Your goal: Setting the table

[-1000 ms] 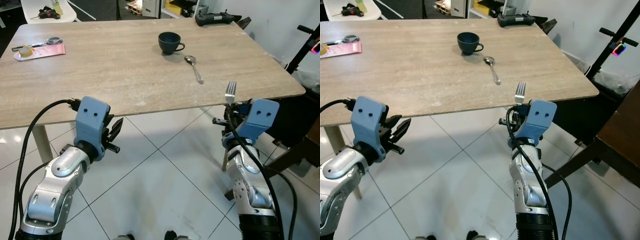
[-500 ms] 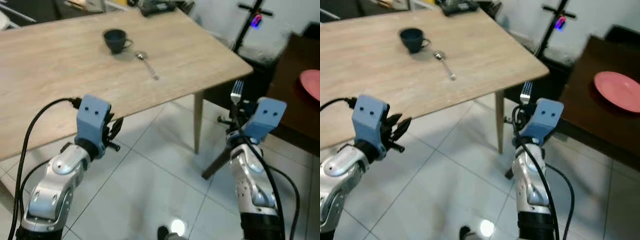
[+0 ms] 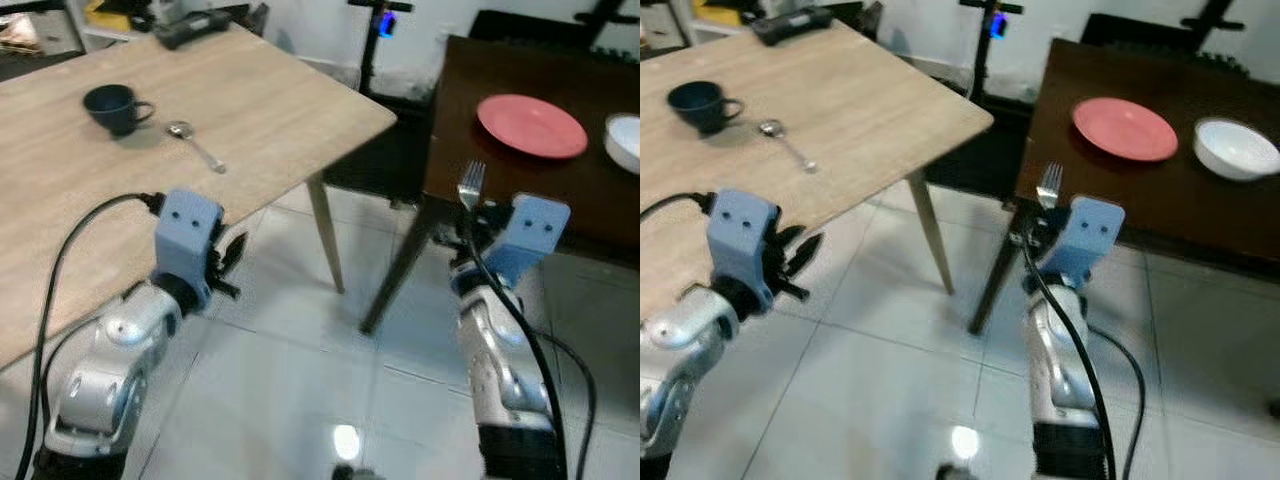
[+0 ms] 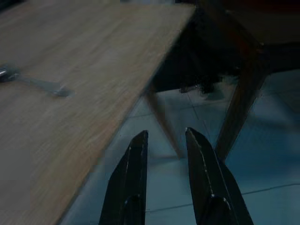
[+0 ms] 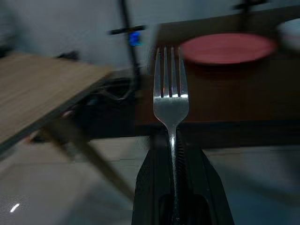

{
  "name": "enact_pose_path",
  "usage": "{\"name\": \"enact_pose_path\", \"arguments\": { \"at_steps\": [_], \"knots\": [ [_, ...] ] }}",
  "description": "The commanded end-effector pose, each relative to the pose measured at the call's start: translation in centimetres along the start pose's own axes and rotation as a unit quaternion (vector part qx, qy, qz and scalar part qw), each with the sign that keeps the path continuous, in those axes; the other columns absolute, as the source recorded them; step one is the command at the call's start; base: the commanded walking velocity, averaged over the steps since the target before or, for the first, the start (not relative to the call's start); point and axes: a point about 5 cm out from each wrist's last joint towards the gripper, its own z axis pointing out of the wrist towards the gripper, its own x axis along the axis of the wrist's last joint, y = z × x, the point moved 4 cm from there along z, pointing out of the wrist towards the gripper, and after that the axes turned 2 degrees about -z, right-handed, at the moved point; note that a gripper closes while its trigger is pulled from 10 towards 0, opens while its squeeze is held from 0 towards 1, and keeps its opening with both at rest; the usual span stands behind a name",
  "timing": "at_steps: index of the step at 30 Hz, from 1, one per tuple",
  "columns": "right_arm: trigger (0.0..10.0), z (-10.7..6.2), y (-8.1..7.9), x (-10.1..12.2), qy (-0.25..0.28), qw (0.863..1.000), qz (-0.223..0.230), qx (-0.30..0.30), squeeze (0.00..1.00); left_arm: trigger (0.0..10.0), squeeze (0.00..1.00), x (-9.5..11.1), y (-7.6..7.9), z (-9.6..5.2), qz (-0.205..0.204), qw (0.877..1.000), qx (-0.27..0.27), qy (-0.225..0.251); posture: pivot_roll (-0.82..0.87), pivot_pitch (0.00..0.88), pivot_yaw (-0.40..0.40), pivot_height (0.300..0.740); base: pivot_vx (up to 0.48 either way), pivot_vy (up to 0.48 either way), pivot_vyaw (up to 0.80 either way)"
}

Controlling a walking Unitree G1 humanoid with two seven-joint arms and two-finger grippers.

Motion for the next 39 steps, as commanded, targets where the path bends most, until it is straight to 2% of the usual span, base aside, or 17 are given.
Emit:
{"name": "enact_pose_path", "arguments": {
  "at_steps": [1, 6, 9, 16, 20, 27, 33, 39],
  "knots": [
    [10.0, -0.1, 0.3, -0.3, -0.005, 1.0, 0.002, -0.007, 0.0, 10.0, 0.0, -0.1, 0.4, -0.1, 0.005, 1.0, -0.01, 0.0, 0.09, 0.115, 0.053, 0.74, 0.0, 0.0, -0.8],
    [10.0, 0.1, 0.5, 0.0, -0.001, 1.0, 0.0, -0.01, 0.0, 10.0, 0.0, 0.0, 1.2, 0.0, 0.027, 0.999, -0.025, 0.009, 0.09, 0.115, 0.053, 0.74, 0.0, 0.0, -0.8],
    [10.0, 0.3, 0.6, 0.3, 0.003, 1.0, -0.001, -0.011, 0.0, 10.0, 0.0, 0.1, 2.1, 0.1, 0.01, 0.998, -0.058, 0.008, 0.09, 0.115, 0.053, 0.74, 0.0, 0.0, -0.8],
    [10.0, 0.4, 0.7, 0.6, 0.008, 1.0, -0.002, -0.012, 0.0, 10.0, 0.0, 0.8, 2.7, 0.8, -0.007, 0.997, -0.071, 0.029, 0.08, 0.114, 0.054, 0.74, 0.0, 0.0, -0.8],
    [10.0, 0.5, 0.5, 0.7, 0.01, 1.0, -0.002, -0.009, 0.0, 10.0, 0.0, 1.0, 3.0, 1.2, -0.021, 0.997, -0.068, 0.042, 0.08, 0.113, 0.055, 0.74, 0.0, 0.0, -0.8],
    [10.0, 0.6, 0.4, 0.9, 0.012, 1.0, -0.005, -0.007, 0.0, 10.0, 0.0, 0.6, 3.1, 1.6, -0.012, 0.998, -0.054, 0.036, 0.08, 0.113, 0.055, 0.74, 0.0, 0.0, -0.79],
    [10.0, 0.6, 0.0, 1.2, 0.021, 1.0, -0.007, 0.001, 0.0, 10.0, 0.0, 0.4, 3.0, 1.8, -0.015, 0.998, -0.047, 0.038, 0.08, 0.11, 0.053, 0.74, 0.0, 0.0, -0.14],
    [10.0, 0.6, -0.4, 1.8, 0.035, 0.999, -0.005, 0.012, 0.0, 10.0, 0.0, 0.5, 3.0, 2.2, -0.011, 0.998, -0.041, 0.044, 0.07, 0.106, 0.052, 0.74, 0.48, 0.0, 0.0]
  ]
}}
